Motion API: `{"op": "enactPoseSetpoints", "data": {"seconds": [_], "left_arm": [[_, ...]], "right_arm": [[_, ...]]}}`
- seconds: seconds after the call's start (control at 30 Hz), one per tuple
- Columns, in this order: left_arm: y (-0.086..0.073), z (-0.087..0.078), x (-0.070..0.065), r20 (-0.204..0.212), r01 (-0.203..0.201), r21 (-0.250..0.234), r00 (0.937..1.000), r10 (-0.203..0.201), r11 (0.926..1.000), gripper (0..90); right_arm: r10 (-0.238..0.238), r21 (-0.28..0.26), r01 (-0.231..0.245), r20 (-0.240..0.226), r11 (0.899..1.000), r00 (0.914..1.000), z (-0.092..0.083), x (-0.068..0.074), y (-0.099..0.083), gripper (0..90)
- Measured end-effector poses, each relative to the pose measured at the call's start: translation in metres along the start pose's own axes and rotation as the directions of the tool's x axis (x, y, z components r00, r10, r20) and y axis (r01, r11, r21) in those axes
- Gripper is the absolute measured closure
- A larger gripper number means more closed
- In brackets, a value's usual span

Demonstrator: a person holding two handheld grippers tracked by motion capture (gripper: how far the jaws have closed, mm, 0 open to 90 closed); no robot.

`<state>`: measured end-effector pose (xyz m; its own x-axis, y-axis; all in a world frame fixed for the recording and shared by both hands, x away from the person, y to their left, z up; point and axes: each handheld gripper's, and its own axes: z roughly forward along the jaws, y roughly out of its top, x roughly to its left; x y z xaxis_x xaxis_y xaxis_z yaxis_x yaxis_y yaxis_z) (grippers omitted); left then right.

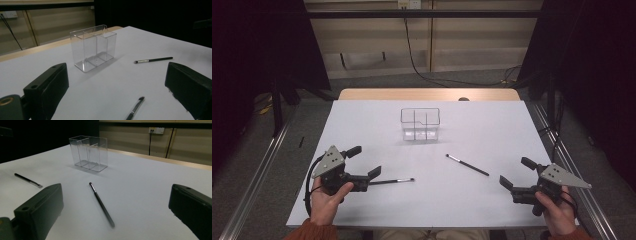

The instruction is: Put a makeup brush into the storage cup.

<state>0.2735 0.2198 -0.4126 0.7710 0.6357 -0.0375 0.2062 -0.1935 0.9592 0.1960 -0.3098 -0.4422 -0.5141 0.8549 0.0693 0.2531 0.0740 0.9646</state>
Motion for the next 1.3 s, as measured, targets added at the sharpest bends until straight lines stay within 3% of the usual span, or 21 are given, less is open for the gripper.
{"op": "enactPoseSetpoints", "data": {"seconds": [0.17, 0.33, 0.43, 0.63, 0.73, 0.97, 1.07, 1.3], "left_arm": [[0.004, 0.007, 0.001, 0.019, 0.009, 0.007, 0.9998, -0.009, 0.9999, 5.3], [0.009, 0.016, 0.001, 0.029, -0.012, 0.021, 0.9995, 0.011, 0.9997, 6.0], [0.017, 0.024, -0.001, 0.055, -0.014, 0.044, 0.9984, 0.012, 0.9989, 6.0], [0.025, 0.036, -0.004, 0.055, -0.045, 0.042, 0.9976, 0.043, 0.9981, 5.6], [0.028, 0.041, -0.003, 0.064, -0.039, 0.054, 0.9973, 0.035, 0.9978, 6.3], [0.034, 0.051, 0.002, 0.085, -0.053, 0.107, 0.9954, 0.044, 0.9929, 6.8], [0.035, 0.053, 0.003, 0.091, -0.069, 0.121, 0.9941, 0.058, 0.9902, 11.8], [0.039, 0.057, 0.004, 0.085, -0.097, 0.156, 0.9928, 0.085, 0.983, 5.5]], "right_arm": [[0.001, 0.0, -0.001, 0.0, 1.0, 1.0, 0.0, 0.0, 0.0, 0.0], [0.004, -0.003, -0.004, -0.003, 1.0, 1.0, 0.0, 0.0, 0.0, 0.0], [0.0, 0.001, 0.0, -0.003, 1.0, 1.0, 0.0, 0.0, 0.0, 0.0], [-0.005, 0.004, 0.005, -0.006, 1.0, 1.0, 0.0, 0.0, 0.0, 0.0], [-0.004, 0.004, 0.004, -0.003, 1.0, 1.0, 0.0, -0.001, 0.0, 0.0], [-0.005, 0.008, 0.005, -0.005, 1.0, 1.0, 0.0, -0.001, 0.0, 0.0], [-0.005, 0.008, 0.005, -0.006, 1.0, 1.0, 0.001, 0.0, 0.0, 0.0], [-0.008, 0.006, 0.008, -0.011, 1.0, 0.9999, 0.001, 0.0, 0.0, 0.0]]}}
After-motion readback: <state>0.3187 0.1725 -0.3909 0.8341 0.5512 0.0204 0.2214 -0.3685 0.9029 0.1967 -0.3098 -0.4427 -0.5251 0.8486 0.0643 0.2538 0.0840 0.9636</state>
